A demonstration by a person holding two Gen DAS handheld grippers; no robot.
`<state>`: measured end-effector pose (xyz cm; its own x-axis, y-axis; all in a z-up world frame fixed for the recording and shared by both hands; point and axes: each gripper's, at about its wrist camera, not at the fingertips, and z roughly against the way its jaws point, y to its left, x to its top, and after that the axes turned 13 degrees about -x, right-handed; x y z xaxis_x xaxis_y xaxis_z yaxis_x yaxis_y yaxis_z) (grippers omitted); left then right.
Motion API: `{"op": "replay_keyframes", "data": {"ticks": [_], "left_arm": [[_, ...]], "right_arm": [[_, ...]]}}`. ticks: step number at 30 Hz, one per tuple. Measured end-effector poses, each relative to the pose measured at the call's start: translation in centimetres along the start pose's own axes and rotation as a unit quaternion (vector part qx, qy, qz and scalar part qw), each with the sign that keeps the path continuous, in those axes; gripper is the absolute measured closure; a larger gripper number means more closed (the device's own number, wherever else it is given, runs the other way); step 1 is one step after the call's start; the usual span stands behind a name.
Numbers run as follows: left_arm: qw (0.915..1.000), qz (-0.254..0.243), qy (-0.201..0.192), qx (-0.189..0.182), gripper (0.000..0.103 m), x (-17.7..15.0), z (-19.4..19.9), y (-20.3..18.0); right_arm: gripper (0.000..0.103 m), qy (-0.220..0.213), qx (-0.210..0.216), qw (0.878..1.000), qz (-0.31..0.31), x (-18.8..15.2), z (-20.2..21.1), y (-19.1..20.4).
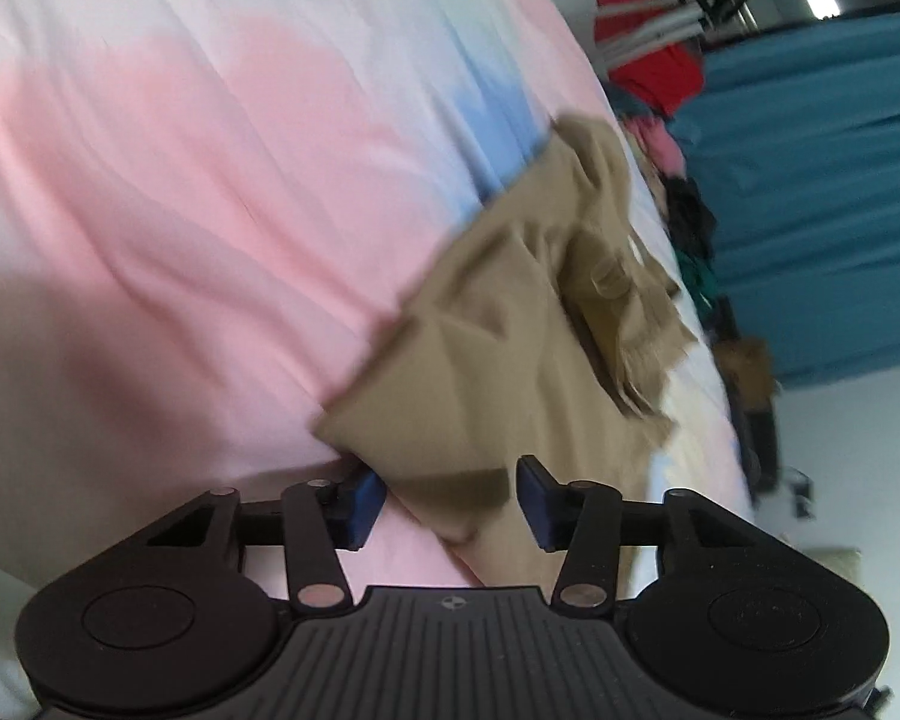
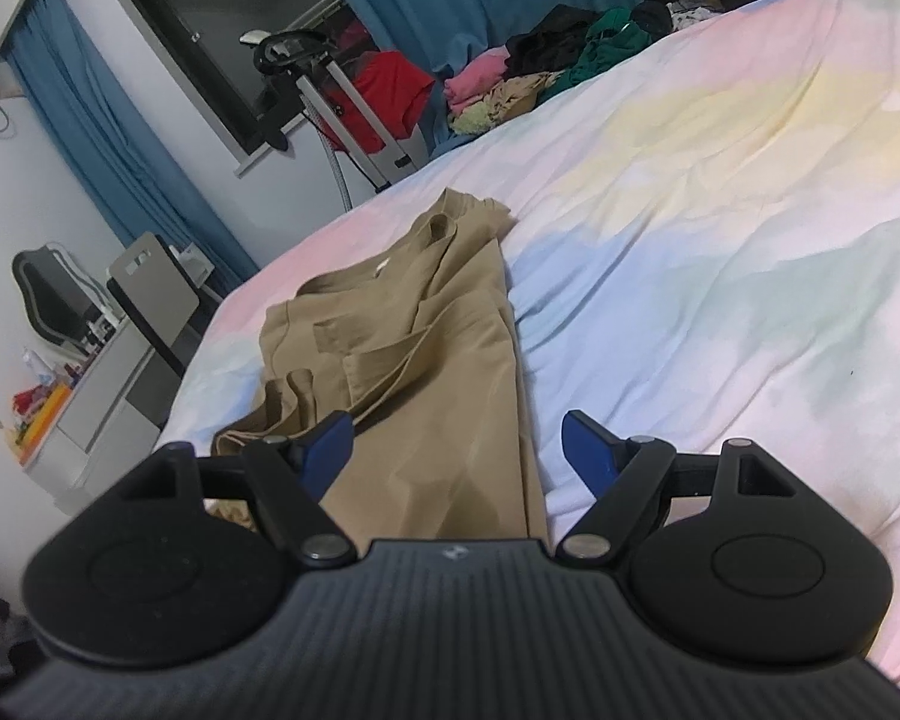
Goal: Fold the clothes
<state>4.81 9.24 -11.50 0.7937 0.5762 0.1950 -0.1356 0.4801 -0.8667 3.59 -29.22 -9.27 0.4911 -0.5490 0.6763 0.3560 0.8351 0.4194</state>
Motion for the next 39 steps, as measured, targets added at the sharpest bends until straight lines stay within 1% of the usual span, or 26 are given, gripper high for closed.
{"op": "replay_keyframes", "data": {"ticks": [1,3,4,5,6,7,9,11,12,14,16,17,18,20,22,23,24,26,27,28,29,30,32,34,37,39], "left_arm": [[1.0,0.004,0.004,-0.004,0.043,-0.1,-0.1,0.1],[0.9999,0.015,0.003,-0.006,0.043,0.1,0.0,0.6],[0.9997,0.024,-0.001,-0.008,0.049,0.3,-0.1,0.9],[0.9995,0.029,-0.006,-0.01,0.056,0.5,-0.1,1.0],[0.9997,0.022,-0.01,-0.011,0.083,0.6,0.0,1.0],[0.9998,0.008,-0.013,-0.011,0.089,0.7,-0.1,0.8],[0.9997,-0.006,-0.016,-0.02,0.092,0.7,-0.1,0.4],[0.9986,0.0,-0.026,-0.045,0.093,0.7,0.3,0.2],[0.998,-0.001,-0.031,-0.055,0.093,0.7,0.4,0.1],[0.9962,-0.006,-0.043,-0.075,0.094,0.8,0.7,-0.4],[0.9948,-0.013,-0.052,-0.087,0.094,0.8,0.8,-0.8],[0.9945,-0.015,-0.055,-0.087,0.094,0.8,0.7,-0.9],[0.9942,-0.017,-0.059,-0.088,0.094,0.9,0.7,-1.0],[0.9936,-0.02,-0.065,-0.09,0.094,1.0,0.6,-1.1],[0.9921,-0.022,-0.075,-0.098,0.095,1.1,0.9,-1.2],[0.9909,-0.025,-0.081,-0.105,0.095,1.2,1.1,-1.3],[0.9894,-0.03,-0.085,-0.114,0.095,1.2,1.3,-1.5],[0.9863,-0.043,-0.093,-0.13,0.095,1.3,1.7,-1.9],[0.9853,-0.053,-0.093,-0.133,0.095,1.3,1.8,-2.2],[0.9847,-0.063,-0.093,-0.133,0.095,1.3,1.8,-2.5],[0.9845,-0.073,-0.093,-0.13,0.095,1.3,1.7,-2.8],[0.9841,-0.082,-0.092,-0.128,0.095,1.2,1.7,-3.2],[0.9813,-0.105,-0.094,-0.131,0.095,0.8,1.8,-4.0],[0.9778,-0.126,-0.098,-0.135,0.095,0.3,2.3,-4.8],[0.9715,-0.145,-0.104,-0.156,0.095,-0.2,3.5,-5.9],[0.9652,-0.164,-0.11,-0.172,0.095,-1.0,5.3,-6.4]], "right_arm": [[0.024,-0.002,0.001,1.0,-0.001,0.0,0.2,0.0],[0.024,0.001,0.008,1.0,-0.007,0.0,0.4,0.0],[0.024,0.005,0.012,1.0,-0.012,0.0,0.5,0.0],[0.024,0.009,0.016,1.0,-0.018,-0.1,0.7,0.0],[0.023,0.014,0.022,0.999,-0.022,-0.2,0.9,0.0],[0.023,0.02,0.03,0.999,-0.023,-0.4,1.2,0.2],[0.022,0.045,0.062,0.997,-0.031,-1.2,1.6,0.8],[0.022,0.076,0.098,0.991,-0.045,-2.0,1.9,1.4],[0.022,0.104,0.128,0.984,-0.064,-2.6,1.7,1.6],[0.022,0.159,0.183,0.965,-0.102,-3.9,1.4,2.2],[0.022,0.206,0.218,0.944,-0.136,-5.5,0.8,2.7],[0.022,0.226,0.229,0.934,-0.152,-6.3,0.4,2.8],[0.022,0.237,0.223,0.931,-0.168,-7.1,0.0,2.7],[0.023,0.245,0.193,0.932,-0.187,-8.2,-0.8,2.0],[0.025,0.226,0.145,0.941,-0.206,-8.5,-1.2,0.6],[0.027,0.209,0.129,0.945,-0.218,-8.4,-1.3,-0.2],[0.036,0.192,0.114,0.947,-0.232,-8.1,-1.4,-1.0],[0.043,0.166,0.099,0.947,-0.257,-7.4,-1.5,-2.3],[0.056,0.156,0.095,0.949,-0.258,-7.0,-1.6,-2.6],[0.066,0.145,0.09,0.952,-0.254,-6.6,-1.7,-2.7],[0.082,0.133,0.082,0.959,-0.238,-6.2,-1.5,-2.4],[0.085,0.119,0.077,0.964,-0.225,-5.9,-1.4,-2.1],[0.089,0.09,0.082,0.97,-0.209,-5.3,-0.4,-1.5],[0.09,0.063,0.09,0.974,-0.196,-4.4,0.8,-1.0],[0.091,0.024,0.107,0.976,-0.187,-2.1,2.9,-0.7],[0.091,-0.001,0.119,0.976,-0.181,-0.7,4.4,-0.5]]}}
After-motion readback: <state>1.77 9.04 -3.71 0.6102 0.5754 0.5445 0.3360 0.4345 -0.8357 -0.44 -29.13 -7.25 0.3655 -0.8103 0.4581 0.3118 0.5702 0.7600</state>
